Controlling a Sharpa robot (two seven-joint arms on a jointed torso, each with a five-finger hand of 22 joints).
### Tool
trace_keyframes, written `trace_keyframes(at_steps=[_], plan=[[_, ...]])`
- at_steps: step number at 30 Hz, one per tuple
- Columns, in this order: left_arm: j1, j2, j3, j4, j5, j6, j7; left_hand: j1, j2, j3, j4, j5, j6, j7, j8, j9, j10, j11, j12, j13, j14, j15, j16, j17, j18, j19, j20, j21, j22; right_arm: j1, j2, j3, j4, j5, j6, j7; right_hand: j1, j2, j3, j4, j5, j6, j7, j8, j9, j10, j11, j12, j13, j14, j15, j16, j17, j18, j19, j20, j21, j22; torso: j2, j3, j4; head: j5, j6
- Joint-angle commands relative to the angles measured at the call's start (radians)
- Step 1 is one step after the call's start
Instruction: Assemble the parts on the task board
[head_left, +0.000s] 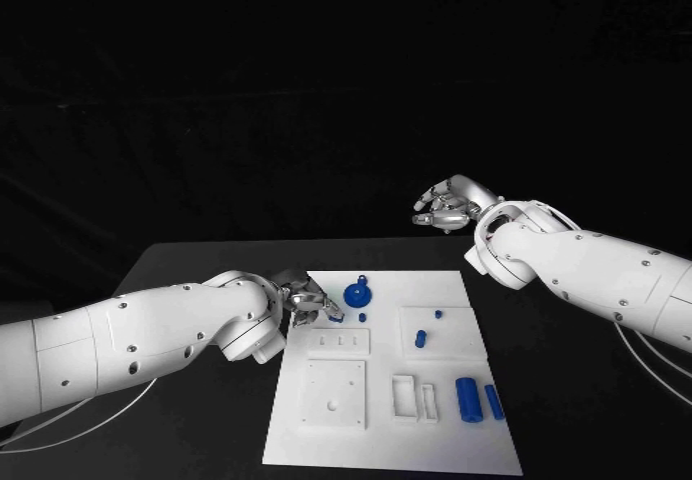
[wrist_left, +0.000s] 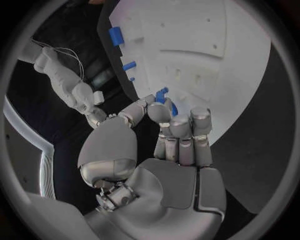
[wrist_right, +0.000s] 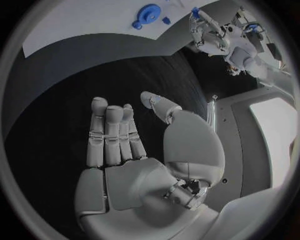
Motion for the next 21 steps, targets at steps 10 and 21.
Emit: trace_keyframes(at_steps=[10,21], plan=[[-0.017,0.027,-0.005,-0.013,-0.059,0.045,-0.034,-0.027,0.040,-0.006,0.012,0.008,0.150,-0.092,-0.003,0.344,-0.034,-0.024,0.053,0.023,0.037,-0.061,0.041,0.002,0.026,0.011,-0.093,0.020,0.012,0.008,0.022,0.000,-0.026,0.091,-0.014,0.029,-0.005,0.013,-0.016,-0.003,0.015,-0.013,0.004,-0.005,0.001,-0.009,0.002,-0.008,-0.021,-0.005,0.003,-0.014,-0.010,0.028,-0.009,0.009,-0.016,-0.002,-0.004,0.0101,-0.0014,0.001,-0.027],[-0.031,0.043,-0.005,-0.035,-0.091,0.071,-0.034,-0.043,0.052,-0.008,0.017,0.001,0.170,-0.099,0.008,0.366,-0.036,-0.029,0.086,0.030,0.037,-0.065,0.069,0.002,0.031,0.011,-0.092,0.029,0.014,0.008,0.030,0.000,-0.028,0.094,-0.013,0.033,-0.007,0.017,-0.019,-0.008,0.038,-0.016,0.007,-0.004,0.003,-0.025,0.006,-0.015,-0.043,-0.019,0.007,-0.029,-0.021,0.028,-0.026,0.019,-0.033,-0.001,-0.005,0.0083,-0.0004,-0.002,-0.038]])
